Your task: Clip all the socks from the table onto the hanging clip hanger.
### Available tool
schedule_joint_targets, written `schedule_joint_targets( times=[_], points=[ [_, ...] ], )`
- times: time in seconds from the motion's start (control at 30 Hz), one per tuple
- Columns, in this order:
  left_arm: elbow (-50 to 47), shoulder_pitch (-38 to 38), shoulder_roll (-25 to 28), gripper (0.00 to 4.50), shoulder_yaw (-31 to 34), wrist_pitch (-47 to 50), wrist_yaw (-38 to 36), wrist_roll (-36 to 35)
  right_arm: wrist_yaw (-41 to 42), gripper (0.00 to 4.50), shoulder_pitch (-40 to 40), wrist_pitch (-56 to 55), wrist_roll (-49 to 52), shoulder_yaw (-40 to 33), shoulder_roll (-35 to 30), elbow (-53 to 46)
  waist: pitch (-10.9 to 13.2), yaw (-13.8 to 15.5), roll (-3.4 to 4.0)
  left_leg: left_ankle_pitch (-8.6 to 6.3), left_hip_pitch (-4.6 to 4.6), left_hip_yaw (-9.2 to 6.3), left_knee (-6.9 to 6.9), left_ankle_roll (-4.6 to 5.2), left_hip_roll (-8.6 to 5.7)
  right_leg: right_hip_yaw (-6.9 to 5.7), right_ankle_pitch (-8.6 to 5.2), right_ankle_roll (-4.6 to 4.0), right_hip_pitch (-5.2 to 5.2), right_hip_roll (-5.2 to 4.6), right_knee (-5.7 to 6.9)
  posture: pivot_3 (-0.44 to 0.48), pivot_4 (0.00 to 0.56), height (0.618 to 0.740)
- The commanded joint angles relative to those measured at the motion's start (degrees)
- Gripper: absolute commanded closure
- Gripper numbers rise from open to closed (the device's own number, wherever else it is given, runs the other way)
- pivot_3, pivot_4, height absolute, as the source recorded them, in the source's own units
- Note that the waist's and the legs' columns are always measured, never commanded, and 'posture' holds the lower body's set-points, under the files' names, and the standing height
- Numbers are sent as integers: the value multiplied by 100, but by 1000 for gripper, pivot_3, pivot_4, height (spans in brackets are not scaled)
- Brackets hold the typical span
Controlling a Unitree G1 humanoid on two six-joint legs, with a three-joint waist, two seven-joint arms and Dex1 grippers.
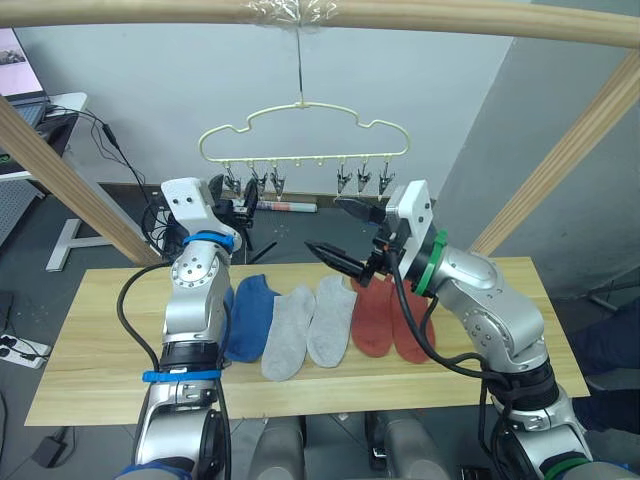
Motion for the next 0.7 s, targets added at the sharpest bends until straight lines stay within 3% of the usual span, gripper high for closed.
schedule_joint_targets(
  times=[0.03, 0.27, 0.37, 0.6, 0.7],
  points=[
    [-242, -105, -1, 1541, 61, -117, 47, -17, -11, 0, -117, -33, 120, -92, 20, -215, 0, -9, 0, 0, 0, 0, 0, 0, 0, 0, 0, 0, 0, 0, 0, 1, 272, 740],
    [-234, -107, 14, 1541, 69, -113, 46, -39, -18, 0, -115, -25, 131, -84, 29, -230, 1, -15, 0, 0, 0, -1, 0, 0, 0, -1, 0, 0, 0, 0, 0, 5, 268, 740],
    [-258, -75, 25, 2055, 78, -122, 27, -65, -24, 0, -117, -13, 140, -79, 35, -246, 1, -15, 0, 0, 0, 0, 0, 0, 0, -1, 0, 0, 0, 0, 0, 5, 268, 740],
    [-308, -60, 11, 4014, 72, -127, -25, -114, -30, 0, -76, 5, 152, -73, 38, -263, 1, -15, 0, 0, 0, 0, 0, 0, 0, -1, 0, 0, 0, 0, 0, 9, 257, 740],
    [-286, -85, 39, 4350, 100, -131, -54, -122, -45, 0, -51, 15, 156, -59, 49, -273, 1, -15, 0, 0, 0, -1, 0, 0, 0, -2, 0, 0, 0, 0, 0, 9, 257, 740]
  ],
)
